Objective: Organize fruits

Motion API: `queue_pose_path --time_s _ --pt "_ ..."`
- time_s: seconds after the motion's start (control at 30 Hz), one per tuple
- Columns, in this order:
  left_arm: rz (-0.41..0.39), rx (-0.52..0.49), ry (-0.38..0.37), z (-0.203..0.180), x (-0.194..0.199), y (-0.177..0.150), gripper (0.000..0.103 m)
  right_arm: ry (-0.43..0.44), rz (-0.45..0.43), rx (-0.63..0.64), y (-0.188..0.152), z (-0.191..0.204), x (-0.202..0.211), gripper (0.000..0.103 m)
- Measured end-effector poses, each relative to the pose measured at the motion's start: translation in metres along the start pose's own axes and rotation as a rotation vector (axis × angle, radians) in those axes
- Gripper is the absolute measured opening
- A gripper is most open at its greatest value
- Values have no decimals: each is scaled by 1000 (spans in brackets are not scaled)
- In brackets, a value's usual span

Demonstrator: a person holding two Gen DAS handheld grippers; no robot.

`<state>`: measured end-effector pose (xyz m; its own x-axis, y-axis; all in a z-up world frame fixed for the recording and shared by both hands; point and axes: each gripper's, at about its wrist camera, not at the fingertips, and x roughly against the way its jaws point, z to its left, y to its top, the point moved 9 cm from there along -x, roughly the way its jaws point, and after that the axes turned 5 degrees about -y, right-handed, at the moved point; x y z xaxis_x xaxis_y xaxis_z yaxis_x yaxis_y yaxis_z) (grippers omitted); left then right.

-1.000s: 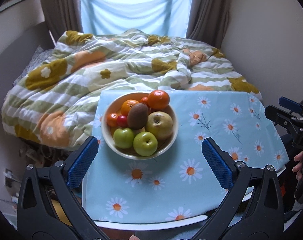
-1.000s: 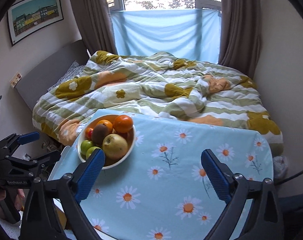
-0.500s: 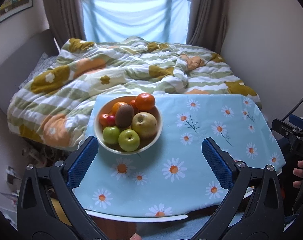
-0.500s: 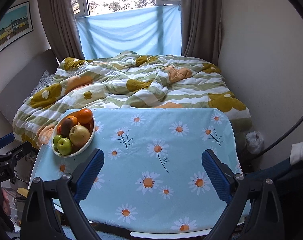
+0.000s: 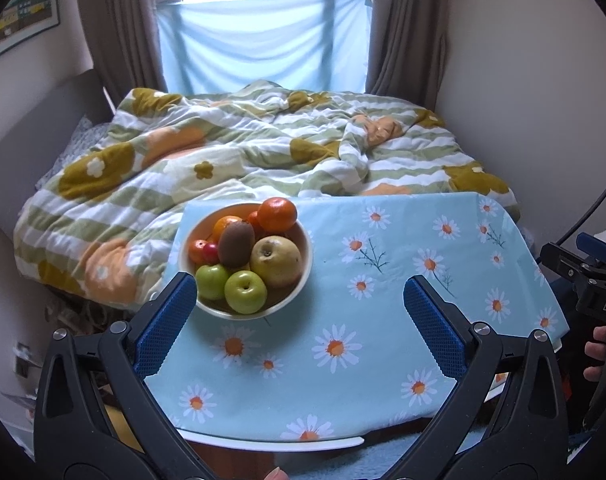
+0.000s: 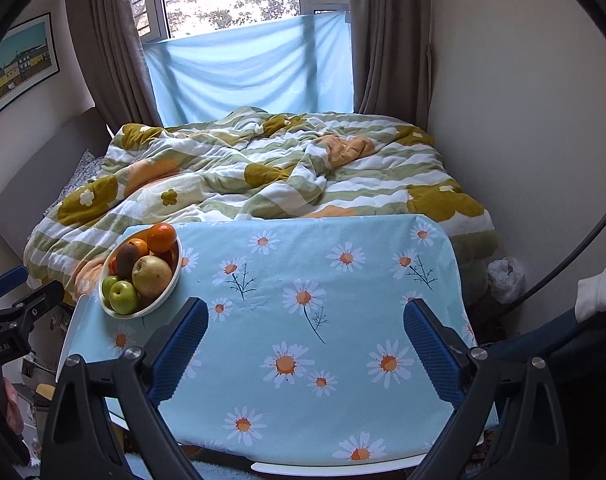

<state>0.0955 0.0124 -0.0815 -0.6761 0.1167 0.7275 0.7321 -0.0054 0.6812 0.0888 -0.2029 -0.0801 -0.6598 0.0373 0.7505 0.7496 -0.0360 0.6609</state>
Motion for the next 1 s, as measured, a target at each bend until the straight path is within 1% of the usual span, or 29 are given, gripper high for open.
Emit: queue_pose_path --time_s 0.4,1.0 --pt "-4 7 -11 -1 -2 3 103 -3 0 0 2 -6 -1 97" --pt "-17 7 10 4 2 3 103 -4 -1 1 2 -5 -1 97"
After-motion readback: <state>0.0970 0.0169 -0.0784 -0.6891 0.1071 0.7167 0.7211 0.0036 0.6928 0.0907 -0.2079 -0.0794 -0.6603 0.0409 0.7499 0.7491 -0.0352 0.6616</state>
